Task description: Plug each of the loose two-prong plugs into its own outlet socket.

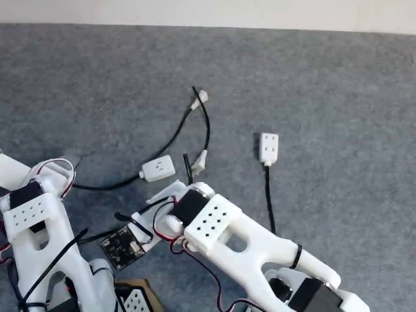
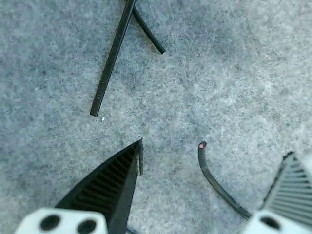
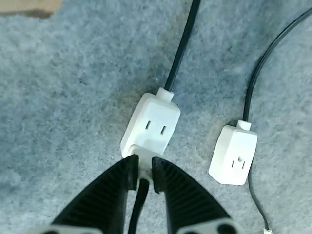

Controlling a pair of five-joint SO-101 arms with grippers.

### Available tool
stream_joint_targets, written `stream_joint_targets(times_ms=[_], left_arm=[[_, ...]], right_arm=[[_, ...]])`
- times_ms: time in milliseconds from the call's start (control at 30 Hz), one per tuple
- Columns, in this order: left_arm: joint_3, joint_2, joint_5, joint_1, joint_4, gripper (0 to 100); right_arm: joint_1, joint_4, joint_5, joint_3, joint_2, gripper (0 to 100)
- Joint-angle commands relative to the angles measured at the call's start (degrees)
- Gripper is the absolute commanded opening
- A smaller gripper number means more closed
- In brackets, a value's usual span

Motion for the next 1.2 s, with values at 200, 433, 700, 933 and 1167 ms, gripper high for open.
stream_joint_targets(times_ms=[200,433,700,933,1167], left_arm=[[-1.98,-1.45,-0.70,0.92,0.18,41],[-1.98,-1.45,-0.70,0.92,0.26,41],[-1.98,-1.45,-0.70,1.01,0.26,41],[-1.89,-1.27,-0.70,2.86,0.26,41],[-1.89,-1.01,-0.79,6.20,0.00,41]], right_arm=[[4.00,-0.57,-1.14,0.22,0.66,0.7],[4.00,-3.74,-4.22,-0.48,7.16,0.7],[4.62,-6.20,-12.13,-3.30,11.47,0.9],[8.22,-6.11,-18.90,-4.26,7.87,9.3],[8.92,-1.10,-28.40,-9.19,-4.35,29.1]])
